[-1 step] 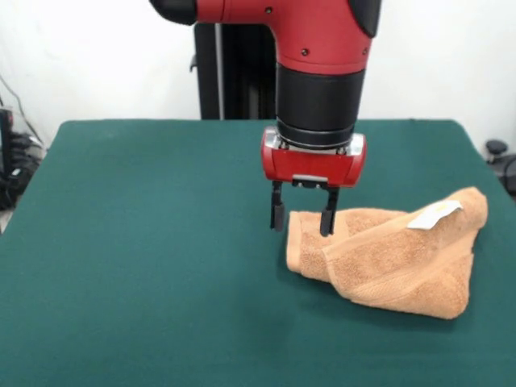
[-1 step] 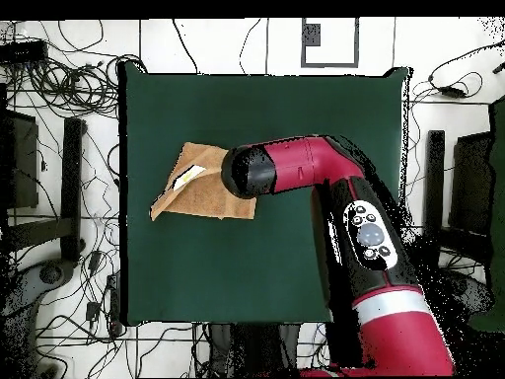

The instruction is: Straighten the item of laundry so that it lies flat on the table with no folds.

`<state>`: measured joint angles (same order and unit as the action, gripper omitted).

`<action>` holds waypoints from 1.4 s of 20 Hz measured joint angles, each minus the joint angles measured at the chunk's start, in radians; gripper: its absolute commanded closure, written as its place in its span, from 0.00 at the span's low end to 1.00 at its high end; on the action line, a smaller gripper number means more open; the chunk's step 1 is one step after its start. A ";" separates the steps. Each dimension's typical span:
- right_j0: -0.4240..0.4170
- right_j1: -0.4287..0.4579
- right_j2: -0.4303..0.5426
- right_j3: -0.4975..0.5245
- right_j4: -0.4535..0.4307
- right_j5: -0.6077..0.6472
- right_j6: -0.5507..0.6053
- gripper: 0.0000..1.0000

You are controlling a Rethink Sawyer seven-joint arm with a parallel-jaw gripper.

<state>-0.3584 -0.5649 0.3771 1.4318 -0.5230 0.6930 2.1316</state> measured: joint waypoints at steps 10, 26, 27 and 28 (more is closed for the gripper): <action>-0.001 0.065 0.000 -0.018 0.000 0.000 0.000 0.00; -0.001 0.138 0.000 -0.035 0.000 0.000 0.000 0.00; -0.001 0.138 0.000 -0.036 0.000 0.000 0.000 0.00; -0.001 0.139 0.000 -0.036 0.000 0.000 0.000 0.00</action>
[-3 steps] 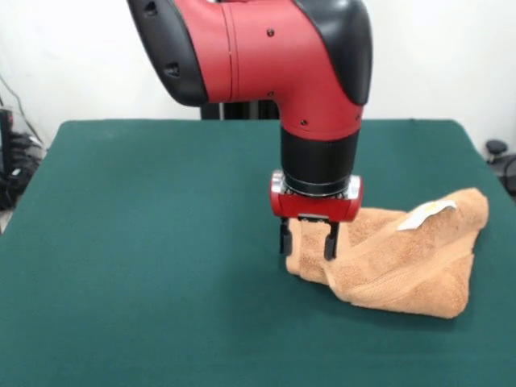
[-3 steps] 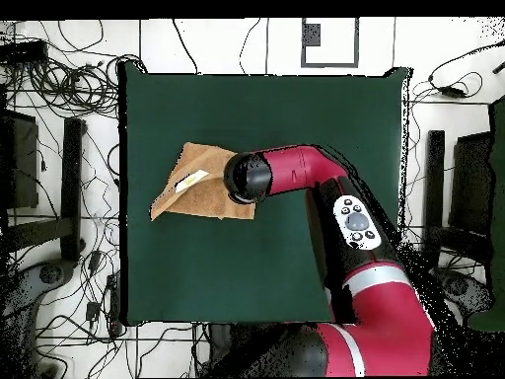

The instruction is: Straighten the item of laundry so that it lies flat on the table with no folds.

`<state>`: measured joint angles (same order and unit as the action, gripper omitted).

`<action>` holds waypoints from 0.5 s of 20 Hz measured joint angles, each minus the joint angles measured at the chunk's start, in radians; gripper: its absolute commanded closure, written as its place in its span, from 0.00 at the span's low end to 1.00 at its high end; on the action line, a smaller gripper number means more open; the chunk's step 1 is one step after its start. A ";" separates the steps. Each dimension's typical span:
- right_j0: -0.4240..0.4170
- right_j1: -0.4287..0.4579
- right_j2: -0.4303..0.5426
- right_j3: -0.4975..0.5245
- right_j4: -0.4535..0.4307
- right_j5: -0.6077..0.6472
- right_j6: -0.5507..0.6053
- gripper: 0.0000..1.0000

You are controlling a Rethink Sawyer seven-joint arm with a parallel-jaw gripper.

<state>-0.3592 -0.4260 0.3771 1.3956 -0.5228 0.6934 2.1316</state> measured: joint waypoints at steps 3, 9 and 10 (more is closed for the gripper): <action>0.000 0.001 0.000 -0.001 0.000 0.001 0.000 0.00; -0.003 -0.024 0.000 0.004 0.000 0.030 0.000 0.00; -0.005 -0.039 0.000 0.007 0.000 0.052 0.000 0.00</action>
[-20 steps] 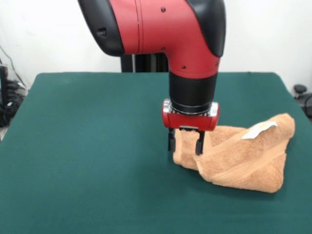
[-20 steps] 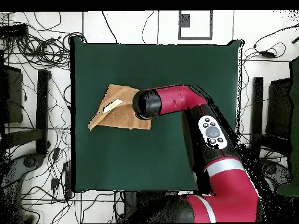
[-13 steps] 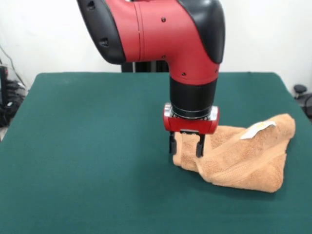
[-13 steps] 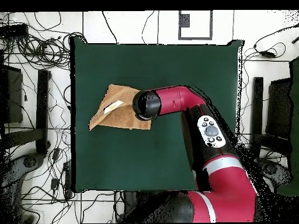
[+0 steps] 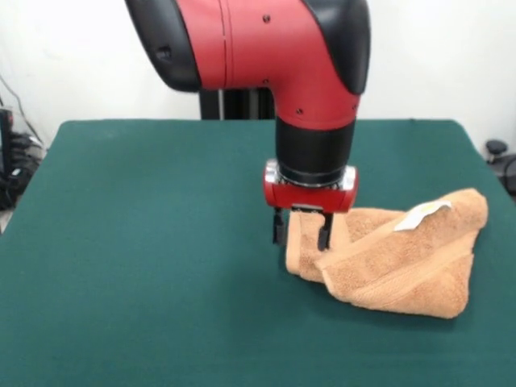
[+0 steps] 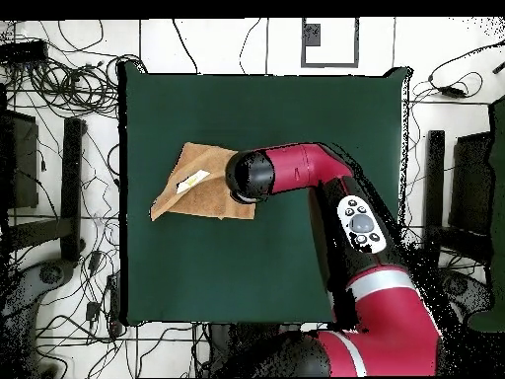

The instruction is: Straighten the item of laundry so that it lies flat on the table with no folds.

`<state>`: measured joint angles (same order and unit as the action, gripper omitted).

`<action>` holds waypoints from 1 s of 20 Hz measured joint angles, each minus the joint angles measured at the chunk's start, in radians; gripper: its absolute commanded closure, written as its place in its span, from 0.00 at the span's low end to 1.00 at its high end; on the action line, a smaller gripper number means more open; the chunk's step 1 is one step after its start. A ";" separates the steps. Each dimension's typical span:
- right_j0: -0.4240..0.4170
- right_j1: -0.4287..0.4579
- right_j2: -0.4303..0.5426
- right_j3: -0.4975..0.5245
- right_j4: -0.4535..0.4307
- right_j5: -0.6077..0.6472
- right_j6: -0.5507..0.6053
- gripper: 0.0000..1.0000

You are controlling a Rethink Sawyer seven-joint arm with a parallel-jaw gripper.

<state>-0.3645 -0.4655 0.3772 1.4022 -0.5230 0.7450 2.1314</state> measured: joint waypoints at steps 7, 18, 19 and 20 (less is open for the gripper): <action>-0.024 -0.115 0.000 0.004 0.000 0.132 0.000 0.00; -0.056 -0.173 0.000 0.005 0.000 0.149 0.000 0.00; -0.056 -0.172 0.000 0.005 0.000 0.149 0.000 0.00; -0.056 -0.172 0.000 0.005 0.000 0.149 0.000 0.00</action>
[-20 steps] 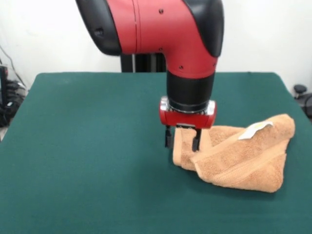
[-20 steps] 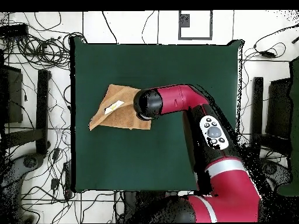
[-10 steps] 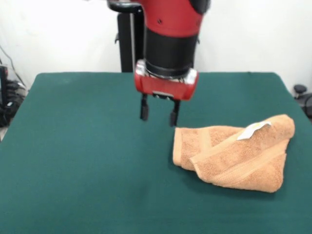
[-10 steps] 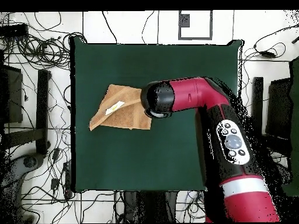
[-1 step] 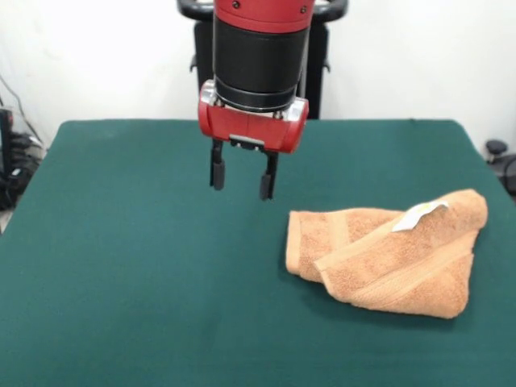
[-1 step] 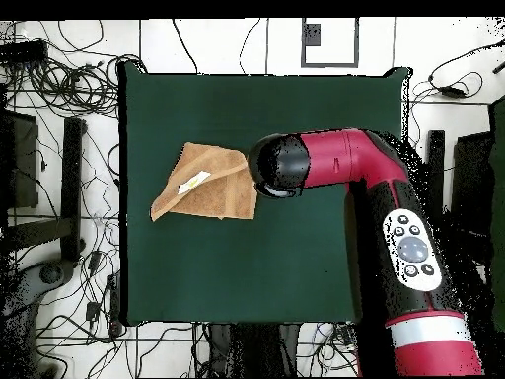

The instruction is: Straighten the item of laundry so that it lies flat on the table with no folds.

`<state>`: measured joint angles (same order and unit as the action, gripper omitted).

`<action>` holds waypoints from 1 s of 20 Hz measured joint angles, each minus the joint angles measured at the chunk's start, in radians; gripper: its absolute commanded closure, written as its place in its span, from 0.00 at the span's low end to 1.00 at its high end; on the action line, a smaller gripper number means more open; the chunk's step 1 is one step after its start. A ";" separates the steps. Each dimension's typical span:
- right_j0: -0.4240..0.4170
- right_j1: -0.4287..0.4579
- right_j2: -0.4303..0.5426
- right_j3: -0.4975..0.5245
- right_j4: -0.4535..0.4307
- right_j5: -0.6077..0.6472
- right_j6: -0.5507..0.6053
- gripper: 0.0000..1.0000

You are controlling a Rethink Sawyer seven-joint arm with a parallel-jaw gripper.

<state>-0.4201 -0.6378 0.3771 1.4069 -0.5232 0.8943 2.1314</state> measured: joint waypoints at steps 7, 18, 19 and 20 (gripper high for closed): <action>0.000 0.001 0.000 0.001 0.000 0.000 0.000 0.00; 0.000 0.003 0.000 0.025 0.000 -0.014 0.000 0.00; 0.000 0.003 0.000 0.030 0.000 -0.016 0.000 0.00; 0.001 0.004 0.000 0.034 0.000 -0.018 0.000 0.00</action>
<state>-0.4196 -0.6339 0.3771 1.4409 -0.5232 0.8763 2.1314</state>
